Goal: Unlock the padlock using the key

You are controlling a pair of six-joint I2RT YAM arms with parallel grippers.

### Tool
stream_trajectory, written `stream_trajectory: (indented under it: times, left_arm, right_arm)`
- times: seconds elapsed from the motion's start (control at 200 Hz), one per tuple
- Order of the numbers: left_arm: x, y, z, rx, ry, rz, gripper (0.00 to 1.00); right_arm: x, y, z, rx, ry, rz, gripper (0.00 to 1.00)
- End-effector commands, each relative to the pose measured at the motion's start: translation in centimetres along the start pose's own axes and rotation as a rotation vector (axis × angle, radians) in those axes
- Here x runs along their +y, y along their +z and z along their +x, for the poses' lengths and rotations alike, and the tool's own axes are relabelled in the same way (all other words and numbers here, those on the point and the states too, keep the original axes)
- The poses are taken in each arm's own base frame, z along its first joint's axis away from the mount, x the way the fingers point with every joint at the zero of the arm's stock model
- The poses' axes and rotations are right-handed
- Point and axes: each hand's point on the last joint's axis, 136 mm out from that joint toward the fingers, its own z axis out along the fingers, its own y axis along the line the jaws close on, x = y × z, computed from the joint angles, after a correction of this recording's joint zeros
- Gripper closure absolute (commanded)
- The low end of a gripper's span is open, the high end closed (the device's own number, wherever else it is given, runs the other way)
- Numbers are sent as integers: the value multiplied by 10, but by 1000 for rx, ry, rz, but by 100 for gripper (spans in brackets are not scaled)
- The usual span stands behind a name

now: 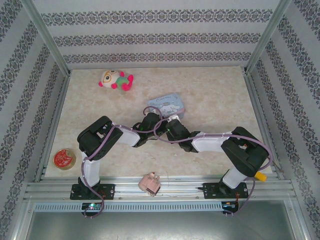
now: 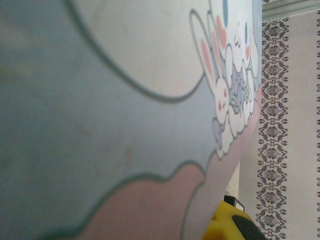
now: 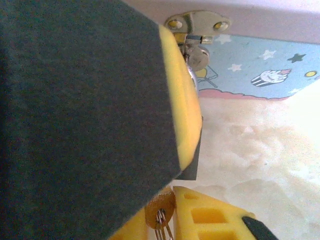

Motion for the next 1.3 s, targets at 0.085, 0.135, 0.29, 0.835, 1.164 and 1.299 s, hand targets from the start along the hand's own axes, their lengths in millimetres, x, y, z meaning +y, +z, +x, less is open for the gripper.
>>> stream_trajectory:
  times: [0.085, 0.135, 0.29, 0.835, 1.164, 1.299]
  left_arm:
    - [22, -3, 8, 48, -22, -68, 100]
    - [22, -3, 9, 51, -23, -69, 100]
    - [23, -4, 9, 49, -23, -68, 100]
    - [22, -4, 8, 43, -36, -65, 99]
    - [21, -6, 8, 41, -46, -59, 78]
    - [19, -7, 7, 38, -45, -55, 75]
  right_arm:
    - [-2, -3, -26, -47, 128, -118, 93]
    - [-1, -3, -26, -37, 146, -152, 98]
    - [-1, -7, -28, -48, 170, -194, 100]
    - [-8, -18, -30, -59, 228, -273, 100]
    - [-10, -21, -31, -66, 283, -298, 100]
    - [-15, -20, -30, -63, 309, -290, 100]
